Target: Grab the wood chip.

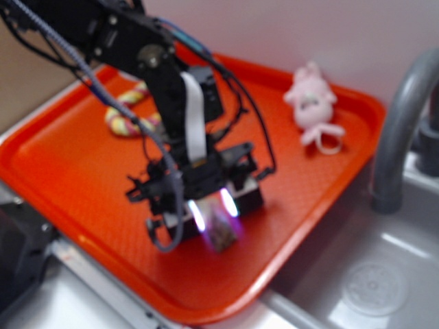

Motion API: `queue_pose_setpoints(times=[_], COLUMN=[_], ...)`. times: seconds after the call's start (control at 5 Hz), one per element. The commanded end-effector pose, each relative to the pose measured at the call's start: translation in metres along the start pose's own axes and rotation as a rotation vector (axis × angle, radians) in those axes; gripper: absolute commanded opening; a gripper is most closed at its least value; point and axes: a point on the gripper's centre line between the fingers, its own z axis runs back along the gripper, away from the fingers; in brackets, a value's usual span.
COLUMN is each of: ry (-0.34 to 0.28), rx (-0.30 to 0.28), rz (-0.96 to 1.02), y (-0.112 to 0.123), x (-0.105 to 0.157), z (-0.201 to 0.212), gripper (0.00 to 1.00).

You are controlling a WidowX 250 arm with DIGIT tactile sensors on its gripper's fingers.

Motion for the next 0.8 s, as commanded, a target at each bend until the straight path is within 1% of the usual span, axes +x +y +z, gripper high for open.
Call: queue_pose_setpoints(times=[0.0,0.2,0.4,0.6], ry=[0.009,-0.021,-0.025,-0.022], rx=[-0.019,0.028,0.029,-0.020], rz=[0.033,0.125,0.376,0.632], y=[-0.026,-0.021,-0.024,-0.030], x=[-0.010,-0.035,-0.065,-0.094], z=[-0.002,0.019,0.068,0.100], gripper=[0.00,0.00,0.00,0.00])
